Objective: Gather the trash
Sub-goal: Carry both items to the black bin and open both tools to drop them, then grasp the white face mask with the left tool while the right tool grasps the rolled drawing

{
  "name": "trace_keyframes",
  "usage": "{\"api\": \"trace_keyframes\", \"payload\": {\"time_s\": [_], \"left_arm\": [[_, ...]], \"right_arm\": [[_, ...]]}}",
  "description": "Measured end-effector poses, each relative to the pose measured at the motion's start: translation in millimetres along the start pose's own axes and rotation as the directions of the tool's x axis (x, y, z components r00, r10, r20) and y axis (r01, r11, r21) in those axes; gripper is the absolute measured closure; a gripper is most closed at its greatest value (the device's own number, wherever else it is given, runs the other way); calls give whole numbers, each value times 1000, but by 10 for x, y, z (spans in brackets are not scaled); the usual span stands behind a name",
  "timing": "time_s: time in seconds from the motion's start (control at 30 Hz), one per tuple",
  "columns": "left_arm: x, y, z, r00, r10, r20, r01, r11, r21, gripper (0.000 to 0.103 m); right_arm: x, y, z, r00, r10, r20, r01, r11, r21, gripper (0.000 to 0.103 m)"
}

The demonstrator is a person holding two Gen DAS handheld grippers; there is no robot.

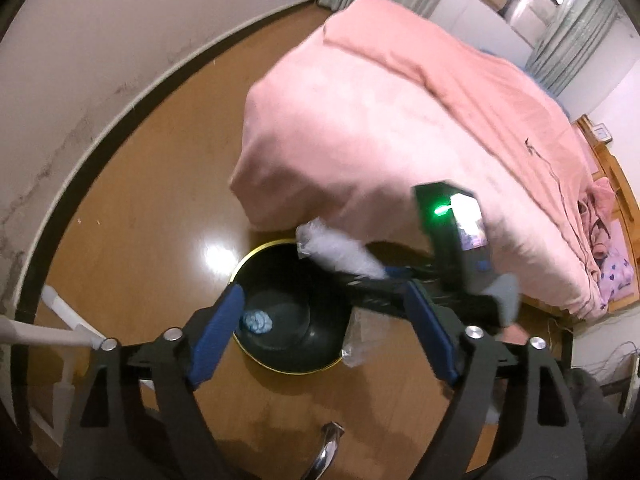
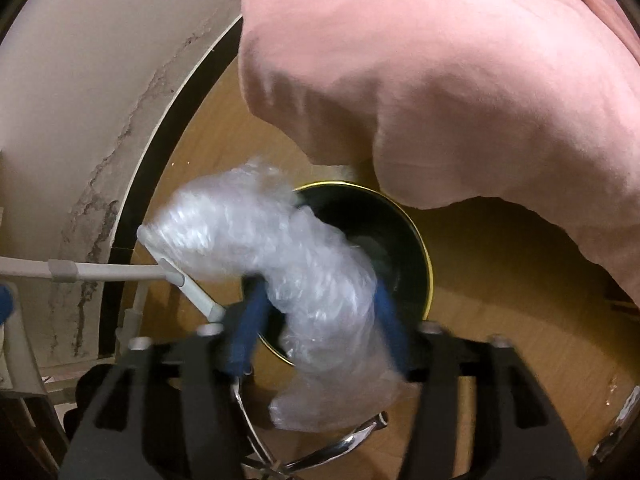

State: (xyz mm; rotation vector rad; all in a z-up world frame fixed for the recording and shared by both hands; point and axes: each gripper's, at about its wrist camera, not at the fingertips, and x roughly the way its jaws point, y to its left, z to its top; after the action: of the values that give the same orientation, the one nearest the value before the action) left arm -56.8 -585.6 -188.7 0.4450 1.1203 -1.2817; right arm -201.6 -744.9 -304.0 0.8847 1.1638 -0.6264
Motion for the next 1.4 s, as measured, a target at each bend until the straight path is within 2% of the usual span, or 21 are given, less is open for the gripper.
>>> {"api": "trace_keyframes", "payload": {"time_s": [0.13, 0.3, 0.37, 0.47, 0.57, 0.63, 0.67, 0.7, 0.77, 0.83, 0.9, 1.0, 1.07, 1.17, 1.2, 1.27, 1.3, 1.4], "left_arm": [[-553, -129, 50, 997, -15, 82, 13, 1000, 27, 13], [-1371, -103, -60, 983, 34, 182, -41, 999, 32, 13], [-1840, 16, -197, 970, 75, 230, -81, 997, 18, 13], [-2406, 270, -451, 951, 155, 268, -157, 988, -15, 13], [-3035, 724, -855, 912, 273, 306, -254, 962, -99, 13], [-3521, 1141, -1250, 864, 394, 313, -342, 916, -210, 13], [-3685, 1280, -1404, 846, 432, 312, -365, 896, -251, 13], [-3982, 1540, -1691, 817, 488, 307, -393, 861, -322, 13], [-4316, 1827, -2059, 786, 548, 287, -424, 815, -395, 13], [-4633, 2247, -2526, 728, 651, 214, -493, 715, -497, 13], [-4820, 2570, -2871, 705, 694, 143, -517, 642, -567, 13], [-5030, 2914, -3299, 697, 710, 98, -503, 582, -639, 13], [-5072, 3069, -3453, 702, 706, 92, -496, 577, -650, 13], [-5058, 3307, -3514, 731, 675, 99, -463, 598, -655, 13], [-5037, 3415, -3515, 738, 669, 88, -462, 597, -656, 13], [-4981, 3575, -3500, 734, 675, 72, -489, 598, -635, 13], [-4935, 3619, -3490, 737, 672, 67, -495, 605, -623, 13], [-4809, 3788, -3497, 761, 646, 66, -471, 619, -628, 16]], "right_arm": [[-278, 146, -22, 999, -15, 42, 16, 999, -29, 32], [-945, 513, -82, 989, -5, 145, 20, 995, -101, 32], [-1278, 776, -140, 980, 25, 196, 6, 988, -156, 32], [-1779, 1421, -270, 959, 111, 261, -33, 958, -283, 31], [-2096, 2143, -451, 939, 205, 275, -77, 907, -414, 31], [-2231, 2584, -581, 928, 273, 255, -119, 863, -491, 30], [-2277, 2800, -652, 922, 302, 242, -138, 840, -525, 29], [-2317, 3069, -756, 916, 333, 224, -156, 810, -566, 29], [-2369, 3602, -968, 908, 381, 176, -186, 740, -646, 29], [-2374, 4008, -1128, 905, 404, 132, -206, 689, -695, 29], [-2359, 4383, -1310, 905, 416, 88, -224, 642, -733, 29], [-2305, 4899, -1517, 907, 421, 28, -246, 582, -775, 29], [-2270, 5161, -1655, 908, 419, 2, -254, 552, -794, 29], [-2179, 5501, -1775, 913, 406, -36, -266, 525, -809, 29], [-2127, 5619, -1812, 916, 398, -48, -269, 521, -810, 29], [-2022, 5769, -1833, 917, 388, -92, -301, 520, -799, 29], [-1976, 5829, -1853, 916, 387, -104, -311, 524, -793, 29], [-1861, 5987, -1872, 917, 375, -135, -331, 531, -780, 29]]}}
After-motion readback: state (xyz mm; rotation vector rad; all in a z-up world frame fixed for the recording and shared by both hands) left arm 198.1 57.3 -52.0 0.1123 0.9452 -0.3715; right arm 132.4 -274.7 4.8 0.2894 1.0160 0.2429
